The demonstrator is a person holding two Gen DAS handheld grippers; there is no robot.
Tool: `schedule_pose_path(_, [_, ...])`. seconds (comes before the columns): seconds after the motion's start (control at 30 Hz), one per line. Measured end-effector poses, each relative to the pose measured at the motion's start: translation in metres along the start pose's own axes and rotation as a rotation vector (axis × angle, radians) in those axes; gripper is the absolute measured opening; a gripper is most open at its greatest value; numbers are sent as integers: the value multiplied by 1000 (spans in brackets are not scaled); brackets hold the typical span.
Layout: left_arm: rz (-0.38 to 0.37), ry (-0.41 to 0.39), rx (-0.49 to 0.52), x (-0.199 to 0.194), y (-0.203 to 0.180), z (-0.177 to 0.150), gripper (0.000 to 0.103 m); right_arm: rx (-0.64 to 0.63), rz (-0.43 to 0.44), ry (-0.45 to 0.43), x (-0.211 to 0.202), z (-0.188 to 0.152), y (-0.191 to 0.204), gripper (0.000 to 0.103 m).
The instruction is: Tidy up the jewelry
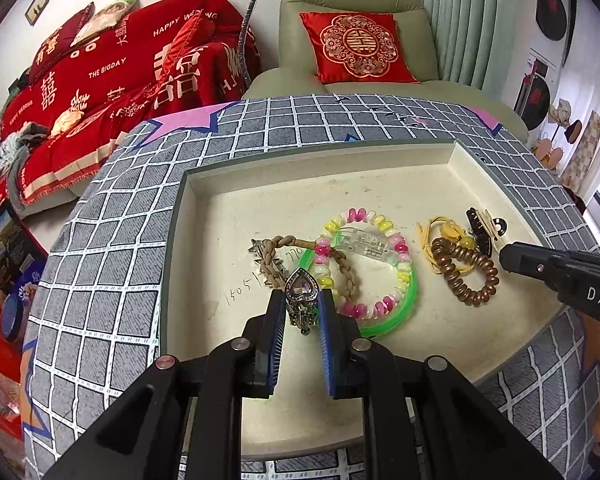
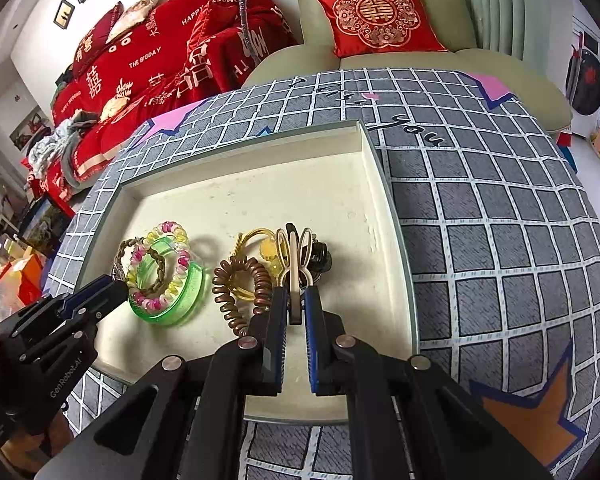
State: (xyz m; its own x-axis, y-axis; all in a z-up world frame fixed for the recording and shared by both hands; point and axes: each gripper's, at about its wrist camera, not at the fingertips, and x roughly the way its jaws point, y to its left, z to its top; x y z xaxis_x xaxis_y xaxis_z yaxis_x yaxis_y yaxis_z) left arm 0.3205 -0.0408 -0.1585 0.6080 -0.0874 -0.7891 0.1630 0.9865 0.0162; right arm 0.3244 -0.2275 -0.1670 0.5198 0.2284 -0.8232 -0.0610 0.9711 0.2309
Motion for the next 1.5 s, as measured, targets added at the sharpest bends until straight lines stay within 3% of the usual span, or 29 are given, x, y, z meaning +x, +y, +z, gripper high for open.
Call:
schedule_pose_path(0.53, [6,-19,18,-12,-4,1,28,25,26,13,-3,3,-3,12])
schedule_pose_path(0.57, [4,-21,18,-12,-4,1,28,27,28,10,-4,4,-3,14])
schedule_pose_path(0.6, [5,-25,20,-13,-4,2,28,31,31,3,-6,4,-4,25])
schedule_pose_path(0.63, [8,-29,23,-15,-4,2,28,37,36,-3,-8,4,-5,46])
schedule_pose_path(0.67, [10,-35,26,-16,-4,3,28,45,43,-15,-11,4,-5,55])
schedule_pose_path(0.8, [11,-43,18,-20,-3,7,30,51,64,-45,-22,6,-4,59])
schedule_pose_path(0.83, [13,-42,15,-21,-2,7,62,50,64,-49,-23,6,-3,59])
schedule_pose_path(0.87, [19,-45,5,-22,-1,7,103,50,64,-54,-26,7,-2,59])
schedule_pose_path(0.93, [46,-114,-14,-35,1,7,103,50,68,-56,-28,7,0,59])
schedule_pose_path(1.2, [38,-100,-7,-52,-1,5,103,53,62,-51,-37,2,7,60])
schedule_pose_path(1.3, [43,-95,-6,-62,-2,0,103,43,56,-51,-44,-6,11,73])
schedule_pose_path(1.4, [48,-83,-10,-72,-2,-11,103,26,52,-52,-52,-15,15,75])
schedule_pose_path(1.5, [49,-76,-26,-85,-1,-25,103,6,36,-62,-65,-32,23,84])
